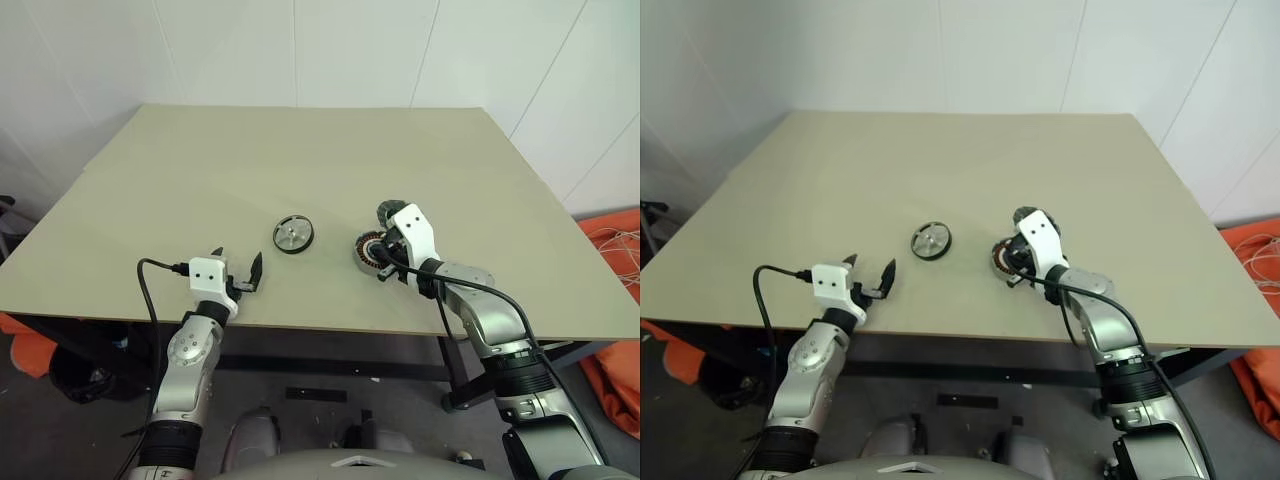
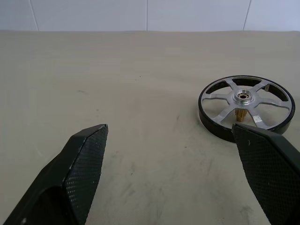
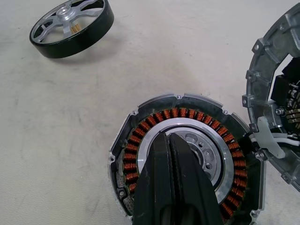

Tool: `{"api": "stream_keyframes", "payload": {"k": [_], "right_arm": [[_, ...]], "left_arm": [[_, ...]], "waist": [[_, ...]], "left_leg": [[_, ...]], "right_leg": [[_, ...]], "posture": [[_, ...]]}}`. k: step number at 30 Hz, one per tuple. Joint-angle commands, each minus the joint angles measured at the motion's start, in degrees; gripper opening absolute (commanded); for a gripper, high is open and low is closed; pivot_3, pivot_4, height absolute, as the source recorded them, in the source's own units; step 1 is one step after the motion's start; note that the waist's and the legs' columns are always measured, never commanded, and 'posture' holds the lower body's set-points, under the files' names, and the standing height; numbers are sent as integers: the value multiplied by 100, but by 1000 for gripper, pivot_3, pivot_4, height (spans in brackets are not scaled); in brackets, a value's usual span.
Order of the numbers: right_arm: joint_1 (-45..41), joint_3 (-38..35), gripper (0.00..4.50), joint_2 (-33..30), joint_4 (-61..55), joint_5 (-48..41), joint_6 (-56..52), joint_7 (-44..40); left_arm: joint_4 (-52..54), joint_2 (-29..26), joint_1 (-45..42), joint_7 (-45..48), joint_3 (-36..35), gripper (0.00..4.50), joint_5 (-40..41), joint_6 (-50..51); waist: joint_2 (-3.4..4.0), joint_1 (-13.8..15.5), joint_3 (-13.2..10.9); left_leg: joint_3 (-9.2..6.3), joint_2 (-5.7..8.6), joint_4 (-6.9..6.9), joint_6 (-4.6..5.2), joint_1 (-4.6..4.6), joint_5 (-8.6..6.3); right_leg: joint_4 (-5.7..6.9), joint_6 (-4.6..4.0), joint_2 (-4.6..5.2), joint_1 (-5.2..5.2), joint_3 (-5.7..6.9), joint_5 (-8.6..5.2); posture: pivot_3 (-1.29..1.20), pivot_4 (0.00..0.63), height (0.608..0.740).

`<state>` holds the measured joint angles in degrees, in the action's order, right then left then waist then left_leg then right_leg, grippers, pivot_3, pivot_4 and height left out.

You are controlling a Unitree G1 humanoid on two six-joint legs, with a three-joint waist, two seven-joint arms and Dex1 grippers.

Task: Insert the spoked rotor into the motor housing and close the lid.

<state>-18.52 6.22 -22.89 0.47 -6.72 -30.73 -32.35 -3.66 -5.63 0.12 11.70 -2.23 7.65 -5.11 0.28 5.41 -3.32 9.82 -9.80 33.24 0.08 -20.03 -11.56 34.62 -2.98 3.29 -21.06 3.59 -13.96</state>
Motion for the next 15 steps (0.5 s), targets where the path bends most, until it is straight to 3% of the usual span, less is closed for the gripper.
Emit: {"api": "stream_keyframes", "payload": {"k": [1,15], "right_arm": [[-148,-91,14,-47,-51,1,94,3],[-224,-329,14,201,-363,-407,260,-6]], "left_arm": [[165,6,-41,-4,-23,4500,1,-102],[204,14,-16,1,-19,4500,15,-71]], "waist": [[0,0,0],[0,-1,0]], "left_leg": [[0,0,0,0,0,0],[0,0,0,0,0,0]], "right_leg": [[0,-1,0,0,0,1],[0,-8,0,0,0,4]], "posture": [[0,0,740],[0,0,740]]}}
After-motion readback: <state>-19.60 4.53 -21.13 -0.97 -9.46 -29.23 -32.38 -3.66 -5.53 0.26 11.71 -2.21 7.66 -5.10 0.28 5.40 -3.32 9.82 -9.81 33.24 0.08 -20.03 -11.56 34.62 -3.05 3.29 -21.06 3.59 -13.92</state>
